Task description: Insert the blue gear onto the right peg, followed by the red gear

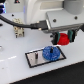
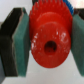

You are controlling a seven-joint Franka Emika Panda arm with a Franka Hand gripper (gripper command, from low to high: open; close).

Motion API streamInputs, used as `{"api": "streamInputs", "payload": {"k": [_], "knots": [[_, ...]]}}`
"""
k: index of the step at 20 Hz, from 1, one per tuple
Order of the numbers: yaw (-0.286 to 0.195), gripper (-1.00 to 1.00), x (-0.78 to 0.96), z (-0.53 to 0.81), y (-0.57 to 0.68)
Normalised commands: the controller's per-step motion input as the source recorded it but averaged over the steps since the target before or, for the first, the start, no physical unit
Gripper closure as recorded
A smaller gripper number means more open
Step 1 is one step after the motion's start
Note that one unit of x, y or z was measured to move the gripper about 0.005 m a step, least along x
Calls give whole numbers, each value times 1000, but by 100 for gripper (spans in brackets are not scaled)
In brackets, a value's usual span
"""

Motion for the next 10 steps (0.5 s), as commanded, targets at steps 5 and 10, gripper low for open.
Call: {"api": "streamInputs", "payload": {"k": [5, 10], "knots": [[0, 100, 248, -62, -158], [0, 100, 169, -98, -120]]}}
